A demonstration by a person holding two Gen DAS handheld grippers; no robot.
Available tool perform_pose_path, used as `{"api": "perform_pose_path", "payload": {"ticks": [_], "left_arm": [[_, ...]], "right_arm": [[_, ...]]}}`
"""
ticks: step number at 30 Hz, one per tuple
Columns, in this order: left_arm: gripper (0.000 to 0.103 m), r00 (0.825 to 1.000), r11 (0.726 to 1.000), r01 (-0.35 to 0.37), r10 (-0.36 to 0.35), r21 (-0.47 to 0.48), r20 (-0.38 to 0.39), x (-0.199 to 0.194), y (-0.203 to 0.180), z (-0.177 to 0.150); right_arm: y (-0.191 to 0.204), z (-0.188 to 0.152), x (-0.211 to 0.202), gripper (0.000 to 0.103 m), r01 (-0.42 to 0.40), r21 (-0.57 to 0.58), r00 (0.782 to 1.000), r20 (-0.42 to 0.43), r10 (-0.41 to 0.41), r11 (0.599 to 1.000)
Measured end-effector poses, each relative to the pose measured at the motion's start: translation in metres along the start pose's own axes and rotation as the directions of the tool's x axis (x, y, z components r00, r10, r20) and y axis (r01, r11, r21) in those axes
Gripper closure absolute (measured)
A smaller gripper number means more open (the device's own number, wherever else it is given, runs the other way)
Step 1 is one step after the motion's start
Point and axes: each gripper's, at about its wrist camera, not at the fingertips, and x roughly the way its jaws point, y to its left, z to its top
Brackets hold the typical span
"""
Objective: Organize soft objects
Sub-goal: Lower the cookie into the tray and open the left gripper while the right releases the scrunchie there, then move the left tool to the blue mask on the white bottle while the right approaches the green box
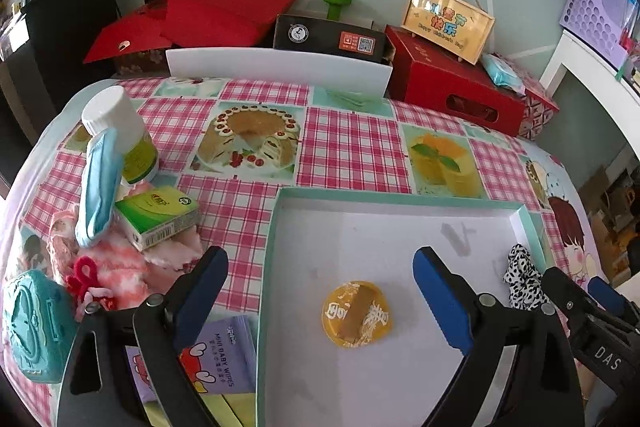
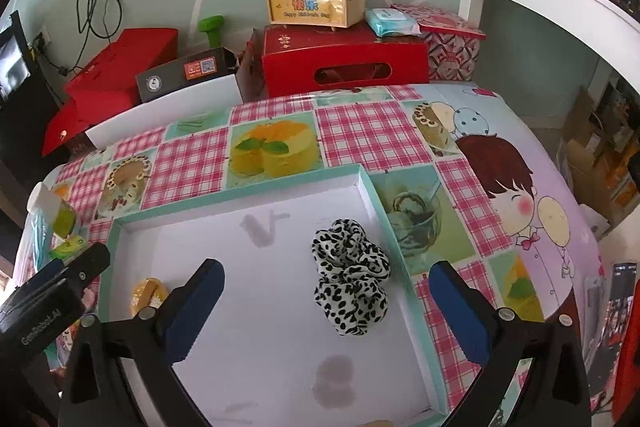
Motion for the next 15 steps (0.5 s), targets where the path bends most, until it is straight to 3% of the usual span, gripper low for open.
{"api": "perform_pose_path", "payload": {"ticks": [7, 15], "left_arm": [[0.009, 1.000, 1.000, 0.006, -0.006, 0.016, -0.010, -0.0002, -0.0012, 0.0006], [0.009, 0.995, 0.999, -0.028, 0.029, 0.017, -0.091, 0.0061, 0.0059, 0.0008]], "right_arm": [[-0.0020, -0.0018, 0.0037, 0.000, 0.005, 0.004, 1.000, -0.022, -0.005, 1.000], [0.0016, -0.0046, 0.0092, 0.000, 0.027, -0.018, 0.998, -0.064, -0.028, 0.999]]}}
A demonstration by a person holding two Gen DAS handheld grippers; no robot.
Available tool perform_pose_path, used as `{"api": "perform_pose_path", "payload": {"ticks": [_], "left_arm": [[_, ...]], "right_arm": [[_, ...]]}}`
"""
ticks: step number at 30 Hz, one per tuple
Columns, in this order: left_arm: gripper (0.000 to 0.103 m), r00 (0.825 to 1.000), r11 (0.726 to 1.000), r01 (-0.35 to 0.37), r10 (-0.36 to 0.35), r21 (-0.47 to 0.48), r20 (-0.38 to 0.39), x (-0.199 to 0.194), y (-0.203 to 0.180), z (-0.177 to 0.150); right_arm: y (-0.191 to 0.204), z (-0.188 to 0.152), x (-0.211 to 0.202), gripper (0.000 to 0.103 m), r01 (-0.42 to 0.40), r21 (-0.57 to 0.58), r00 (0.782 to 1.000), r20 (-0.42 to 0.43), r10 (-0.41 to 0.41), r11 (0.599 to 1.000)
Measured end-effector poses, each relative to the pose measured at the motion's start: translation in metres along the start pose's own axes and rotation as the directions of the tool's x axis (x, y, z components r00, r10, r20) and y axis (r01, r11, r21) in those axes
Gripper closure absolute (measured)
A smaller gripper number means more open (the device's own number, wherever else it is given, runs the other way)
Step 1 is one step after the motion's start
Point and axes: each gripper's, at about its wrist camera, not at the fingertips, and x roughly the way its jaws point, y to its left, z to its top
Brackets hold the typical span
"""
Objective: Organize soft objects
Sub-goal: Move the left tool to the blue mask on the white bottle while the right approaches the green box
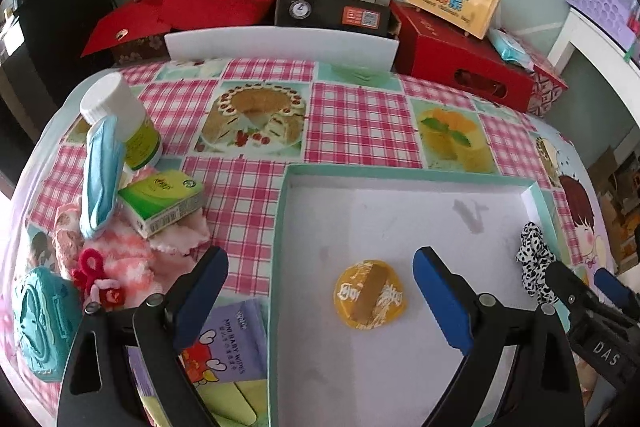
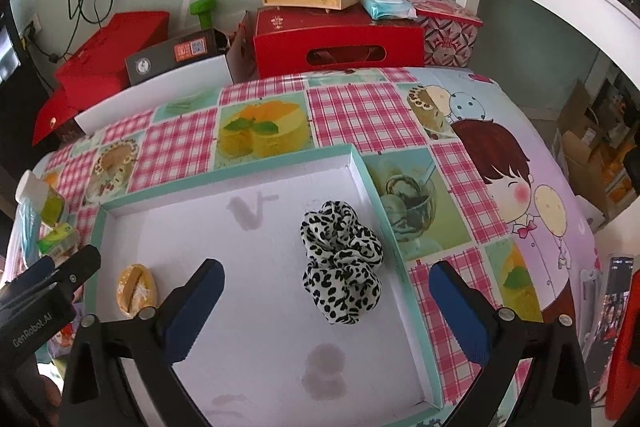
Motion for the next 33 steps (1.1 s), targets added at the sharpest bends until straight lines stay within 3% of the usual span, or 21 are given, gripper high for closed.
{"api": "perform_pose_path", "payload": {"ticks": [12, 18, 21, 25, 33], "left_arm": [[0.009, 0.999, 0.999, -0.036, 0.037, -0.039, 0.033, -0.015, 0.024, 0.009], [0.009, 0.991, 0.993, -0.089, 0.096, -0.078, 0.095, -0.039, 0.060, 0.018], [0.009, 0.987, 0.984, -0.108, 0.124, -0.141, 0.106, -0.051, 0.089, 0.021], [0.009, 0.986, 0.958, -0.097, 0.129, -0.269, 0.105, -0.063, 0.133, 0.019], [0.009, 0.984, 0.881, -0.113, 0.162, -0.459, 0.070, -0.066, 0.209, 0.002]], "right_arm": [[0.021, -0.003, -0.002, 0.000, -0.017, -0.065, 1.000, -0.009, 0.017, 0.998], [0.027, -0.003, -0.006, 0.000, -0.035, -0.072, 0.999, -0.004, 0.035, 0.997], [0.039, -0.003, -0.010, 0.000, -0.070, -0.094, 0.998, 0.004, 0.070, 0.993], [0.067, -0.004, -0.016, 0.000, -0.155, -0.142, 0.987, 0.009, 0.158, 0.978], [0.117, -0.010, -0.022, 0.000, -0.257, -0.215, 0.964, 0.010, 0.265, 0.942]]}}
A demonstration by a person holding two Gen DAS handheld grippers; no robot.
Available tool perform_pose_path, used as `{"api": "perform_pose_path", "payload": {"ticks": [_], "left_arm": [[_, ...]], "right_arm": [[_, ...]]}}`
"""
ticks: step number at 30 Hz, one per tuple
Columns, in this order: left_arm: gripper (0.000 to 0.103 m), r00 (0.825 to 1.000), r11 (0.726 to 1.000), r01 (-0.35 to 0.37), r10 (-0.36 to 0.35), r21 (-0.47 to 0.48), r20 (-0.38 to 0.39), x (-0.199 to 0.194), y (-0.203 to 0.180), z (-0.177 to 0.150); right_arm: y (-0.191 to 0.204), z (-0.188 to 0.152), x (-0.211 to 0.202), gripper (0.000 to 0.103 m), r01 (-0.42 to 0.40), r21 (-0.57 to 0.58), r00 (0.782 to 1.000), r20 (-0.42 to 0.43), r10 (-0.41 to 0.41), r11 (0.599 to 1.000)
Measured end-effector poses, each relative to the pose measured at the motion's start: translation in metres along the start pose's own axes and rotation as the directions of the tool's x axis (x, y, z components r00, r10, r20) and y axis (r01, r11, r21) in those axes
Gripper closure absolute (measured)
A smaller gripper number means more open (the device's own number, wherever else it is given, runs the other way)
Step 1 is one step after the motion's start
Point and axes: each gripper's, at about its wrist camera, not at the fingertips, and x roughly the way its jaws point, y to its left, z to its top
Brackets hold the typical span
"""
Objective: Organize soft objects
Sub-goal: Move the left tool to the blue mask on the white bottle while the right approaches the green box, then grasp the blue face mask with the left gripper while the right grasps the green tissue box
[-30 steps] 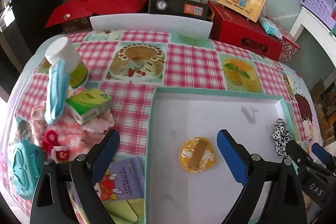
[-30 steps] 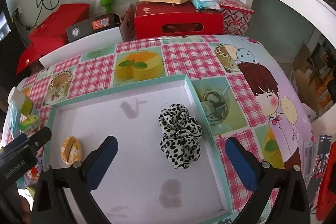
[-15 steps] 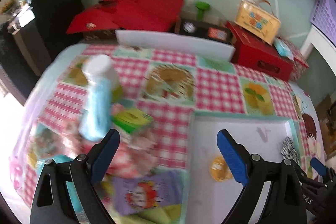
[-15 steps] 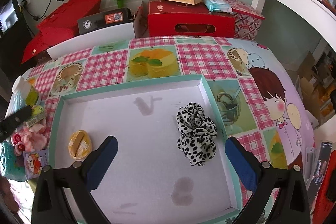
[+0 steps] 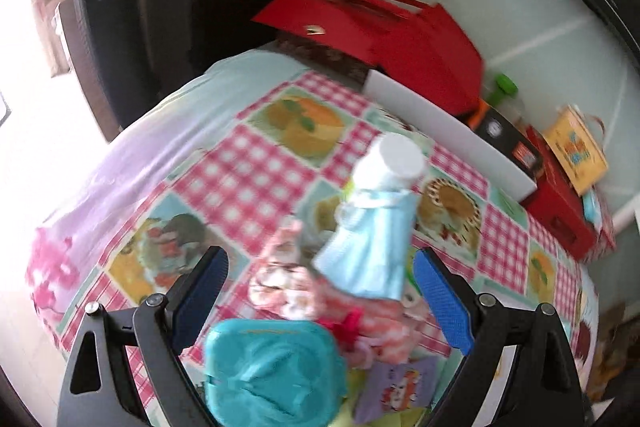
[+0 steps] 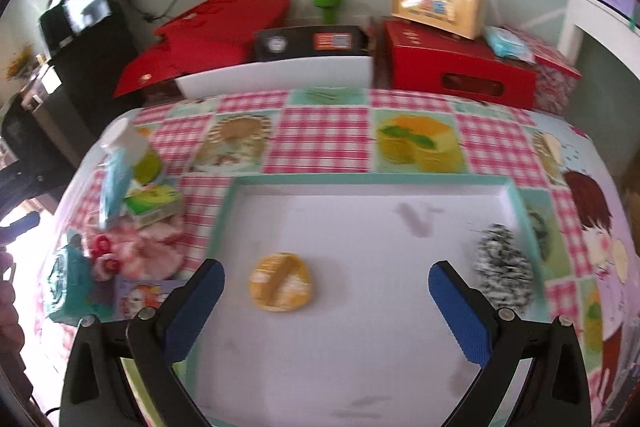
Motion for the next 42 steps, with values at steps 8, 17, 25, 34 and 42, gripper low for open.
{"api": "perform_pose_path", "payload": {"ticks": [8, 17, 25, 34, 42], "left_arm": [[0.009, 0.999, 0.999, 0.016, -0.017, -0.036, -0.031, 0.010, 0.022, 0.004], [0.009, 0.993, 0.997, 0.072, -0.070, 0.015, -0.094, 0.031, 0.005, 0.005], [0.009, 0.983, 0.992, 0.104, -0.091, 0.077, -0.158, 0.055, -0.020, 0.002], [0.009, 0.985, 0.992, 0.057, -0.037, 0.115, -0.171, 0.076, -0.035, 0.005], [0.016, 0.984, 0.992, 0.036, -0.014, 0.123, -0.176, 0.087, -0.039, 0.005]], "right_arm": [[0.058, -0.002, 0.016, 0.000, -0.113, -0.083, 0.993, -0.032, 0.110, 0.990], [0.099, 0.004, 0.038, 0.000, -0.184, -0.152, 0.983, -0.044, 0.179, 0.971], [0.107, 0.012, 0.058, 0.000, -0.170, -0.210, 0.985, -0.072, 0.158, 0.963], [0.115, 0.030, 0.081, 0.000, -0.237, -0.249, 0.971, -0.087, 0.222, 0.939], [0.124, 0.038, 0.106, 0.000, -0.330, -0.263, 0.941, -0.163, 0.296, 0.907]]}}
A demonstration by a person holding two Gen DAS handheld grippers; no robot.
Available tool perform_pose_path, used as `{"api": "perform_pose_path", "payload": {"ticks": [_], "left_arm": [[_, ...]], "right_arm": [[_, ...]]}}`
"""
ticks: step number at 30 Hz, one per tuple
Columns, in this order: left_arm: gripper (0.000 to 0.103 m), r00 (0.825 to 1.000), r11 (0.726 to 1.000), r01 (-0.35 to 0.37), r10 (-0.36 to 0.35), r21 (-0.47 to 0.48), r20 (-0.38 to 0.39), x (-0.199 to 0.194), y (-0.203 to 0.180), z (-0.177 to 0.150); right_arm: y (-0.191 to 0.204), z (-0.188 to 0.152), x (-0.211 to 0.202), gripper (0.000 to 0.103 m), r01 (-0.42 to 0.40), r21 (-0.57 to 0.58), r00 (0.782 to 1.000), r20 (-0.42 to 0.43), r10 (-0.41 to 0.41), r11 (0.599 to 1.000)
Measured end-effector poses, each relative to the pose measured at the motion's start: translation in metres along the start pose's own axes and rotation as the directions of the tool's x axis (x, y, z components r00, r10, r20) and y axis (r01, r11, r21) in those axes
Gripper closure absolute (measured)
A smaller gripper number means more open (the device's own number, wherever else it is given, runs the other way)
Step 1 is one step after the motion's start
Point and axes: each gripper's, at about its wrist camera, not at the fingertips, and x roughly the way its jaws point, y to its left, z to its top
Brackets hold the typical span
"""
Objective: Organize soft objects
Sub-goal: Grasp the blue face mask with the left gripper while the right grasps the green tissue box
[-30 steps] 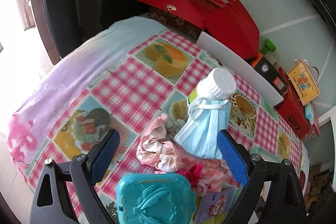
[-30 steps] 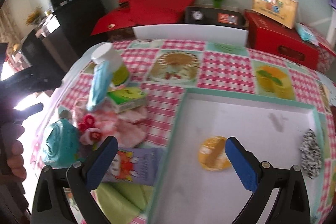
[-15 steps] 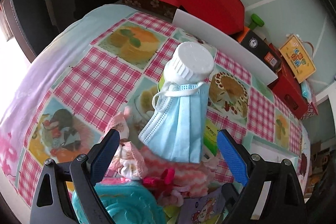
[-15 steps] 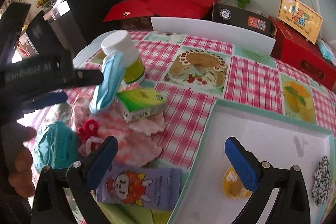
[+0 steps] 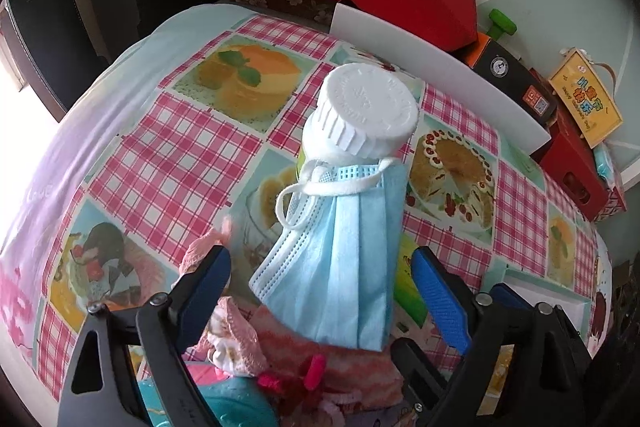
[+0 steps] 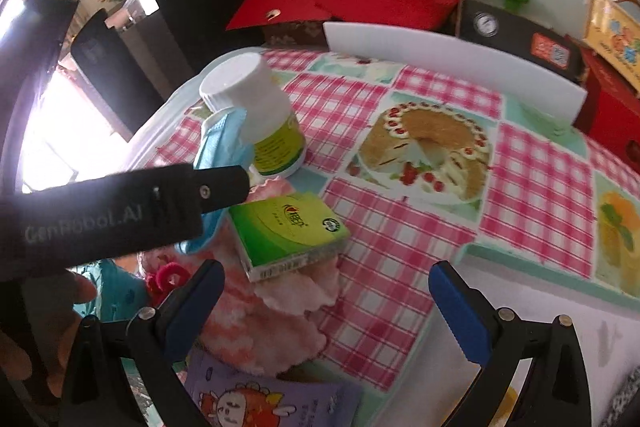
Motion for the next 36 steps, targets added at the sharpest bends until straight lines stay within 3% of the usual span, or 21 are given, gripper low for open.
{"api": "perform_pose_path", "payload": {"ticks": [4, 6, 10, 12, 16, 18, 24, 28, 36], "left_arm": [[0.021, 1.000, 1.000, 0.007, -0.007, -0.003, -0.010, 0.004, -0.001, 0.000], [0.028, 1.000, 1.000, 0.008, -0.008, -0.006, -0.001, 0.003, -0.001, 0.000], [0.031, 1.000, 1.000, 0.014, -0.014, -0.013, -0.002, 0.004, -0.001, 0.001], [0.042, 1.000, 1.000, 0.017, -0.017, -0.020, -0.006, 0.005, 0.000, 0.001], [0.044, 0.999, 0.999, 0.030, -0.030, -0.040, -0.014, 0.007, 0.005, 0.001], [0.051, 0.999, 0.998, 0.034, -0.034, -0.052, -0.012, 0.006, 0.008, 0.001], [0.058, 0.998, 0.996, 0.043, -0.046, -0.083, -0.030, 0.010, 0.017, 0.000], [0.063, 0.998, 0.994, 0.047, -0.050, -0.099, -0.030, 0.009, 0.022, 0.001], [0.080, 0.997, 0.991, 0.059, -0.064, -0.121, -0.042, 0.012, 0.026, 0.000]], "right_arm": [[-0.005, 0.002, 0.011, 0.000, -0.049, 0.005, 0.998, -0.026, 0.049, 0.999], [-0.006, 0.003, 0.013, 0.000, -0.061, 0.002, 0.998, -0.031, 0.061, 0.998], [-0.002, 0.005, 0.013, 0.002, -0.094, -0.022, 0.995, -0.040, 0.093, 0.995], [0.002, 0.006, 0.013, 0.002, -0.093, -0.045, 0.995, -0.045, 0.091, 0.995], [0.007, 0.011, 0.017, 0.002, -0.081, -0.069, 0.995, -0.071, 0.076, 0.994], [0.008, 0.014, 0.022, 0.003, -0.090, -0.070, 0.993, -0.085, 0.084, 0.994], [0.006, 0.021, 0.034, 0.005, -0.127, -0.049, 0.986, -0.112, 0.121, 0.991], [0.002, 0.024, 0.046, 0.013, -0.149, -0.012, 0.980, -0.135, 0.146, 0.989], [0.001, 0.030, 0.054, 0.013, -0.129, -0.002, 0.980, -0.153, 0.128, 0.992]]}}
